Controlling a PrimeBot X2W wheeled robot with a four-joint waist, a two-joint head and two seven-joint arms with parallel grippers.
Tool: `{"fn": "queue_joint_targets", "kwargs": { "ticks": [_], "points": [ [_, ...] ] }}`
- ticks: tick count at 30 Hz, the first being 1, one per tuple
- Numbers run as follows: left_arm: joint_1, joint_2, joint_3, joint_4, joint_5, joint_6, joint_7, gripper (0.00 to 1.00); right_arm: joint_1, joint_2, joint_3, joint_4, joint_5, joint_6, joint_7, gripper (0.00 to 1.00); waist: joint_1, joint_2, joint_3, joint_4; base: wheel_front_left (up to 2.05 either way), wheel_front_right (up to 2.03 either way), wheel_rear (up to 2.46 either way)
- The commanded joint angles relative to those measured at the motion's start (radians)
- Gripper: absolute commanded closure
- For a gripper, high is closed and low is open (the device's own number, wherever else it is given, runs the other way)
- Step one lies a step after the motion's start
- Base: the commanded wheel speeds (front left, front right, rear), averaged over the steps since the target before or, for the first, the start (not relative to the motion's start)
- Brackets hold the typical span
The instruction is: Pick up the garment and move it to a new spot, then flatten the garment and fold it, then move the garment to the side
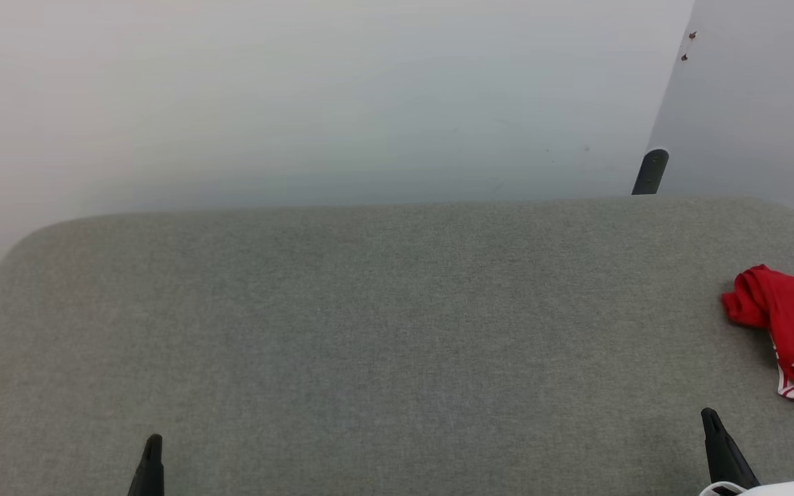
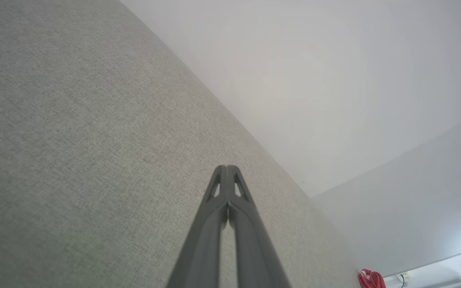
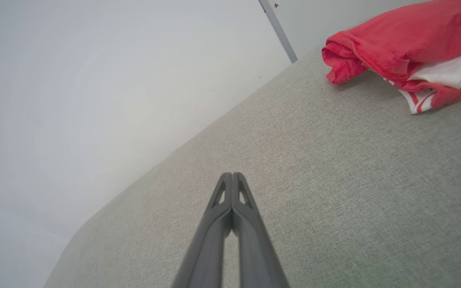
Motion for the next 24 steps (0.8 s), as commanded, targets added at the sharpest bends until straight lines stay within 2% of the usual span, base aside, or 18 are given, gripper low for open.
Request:
{"fn": "queue_joint_targets", "kwargs": {
  "ticks": [1, 24],
  "points": [
    [-0.028, 0.003, 0.006, -0.009, -0.03, -0.002, 0.008, 1.0, -0.034, 0.0, -0.009, -0.015, 0.042, 0.0, 0.009, 1.0, 0.0, 0.0, 0.002, 0.001, 0.0, 0.0, 0.0],
    [-0.097, -0.035, 0.012, 0.008, -0.227, -0.003, 0.079, 1.0, -0.075, 0.024, -0.035, -0.019, 0.306, -0.001, 0.078, 1.0, 0.0, 0.0, 0.019, 0.006, 0.0, 0.0, 0.0]
  ]
}}
